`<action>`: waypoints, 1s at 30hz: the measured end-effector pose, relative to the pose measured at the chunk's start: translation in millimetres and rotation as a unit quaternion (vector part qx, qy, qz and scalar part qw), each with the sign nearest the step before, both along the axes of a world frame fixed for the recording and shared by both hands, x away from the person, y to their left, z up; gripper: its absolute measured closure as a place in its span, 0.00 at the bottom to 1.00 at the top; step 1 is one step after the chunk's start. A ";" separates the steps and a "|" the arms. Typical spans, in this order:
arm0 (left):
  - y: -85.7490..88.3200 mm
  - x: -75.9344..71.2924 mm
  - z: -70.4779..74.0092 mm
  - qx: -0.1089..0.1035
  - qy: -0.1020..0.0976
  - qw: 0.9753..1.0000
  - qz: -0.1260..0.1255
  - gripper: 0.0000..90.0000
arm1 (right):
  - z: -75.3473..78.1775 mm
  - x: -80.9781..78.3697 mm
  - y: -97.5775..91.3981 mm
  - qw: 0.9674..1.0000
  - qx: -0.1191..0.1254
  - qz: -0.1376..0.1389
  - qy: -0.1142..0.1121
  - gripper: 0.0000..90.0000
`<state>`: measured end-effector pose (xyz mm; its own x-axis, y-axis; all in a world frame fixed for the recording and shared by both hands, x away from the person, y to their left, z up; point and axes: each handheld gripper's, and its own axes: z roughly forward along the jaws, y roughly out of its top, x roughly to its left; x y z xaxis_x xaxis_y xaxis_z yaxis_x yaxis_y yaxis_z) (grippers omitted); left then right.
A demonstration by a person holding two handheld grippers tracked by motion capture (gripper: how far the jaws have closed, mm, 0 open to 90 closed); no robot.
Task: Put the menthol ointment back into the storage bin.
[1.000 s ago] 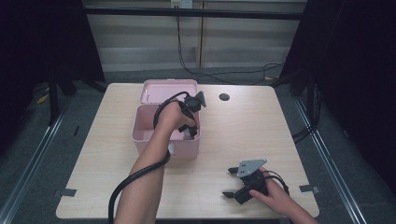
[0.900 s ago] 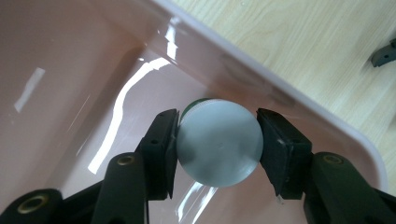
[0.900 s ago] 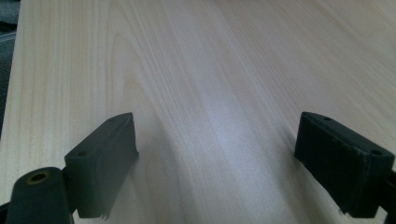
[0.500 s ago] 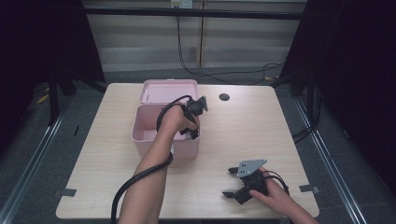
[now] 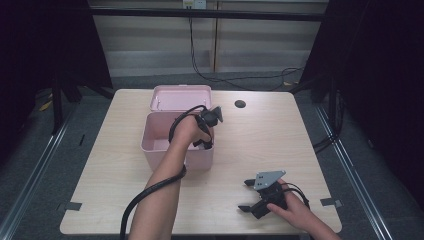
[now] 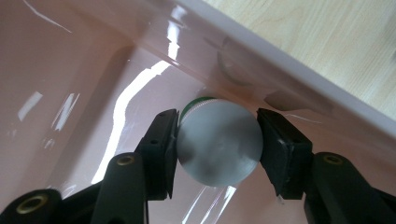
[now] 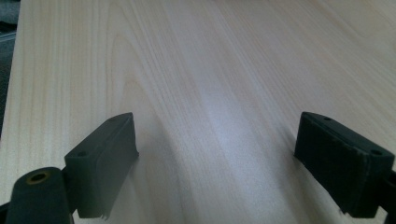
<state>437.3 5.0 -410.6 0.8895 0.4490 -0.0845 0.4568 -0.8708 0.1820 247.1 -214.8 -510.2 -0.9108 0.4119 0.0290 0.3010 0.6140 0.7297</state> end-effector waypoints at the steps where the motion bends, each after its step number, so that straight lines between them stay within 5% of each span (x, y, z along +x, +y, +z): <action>1: 0.1 0.1 -0.3 0.003 0.003 1.000 0.000 0.56 | 0.0 0.0 0.0 1.000 0.000 0.000 0.000 0.14; 30: 8.9 2.9 -1.3 0.005 -0.003 1.000 0.020 0.52 | 0.0 0.0 0.1 1.000 0.000 0.000 0.000 0.13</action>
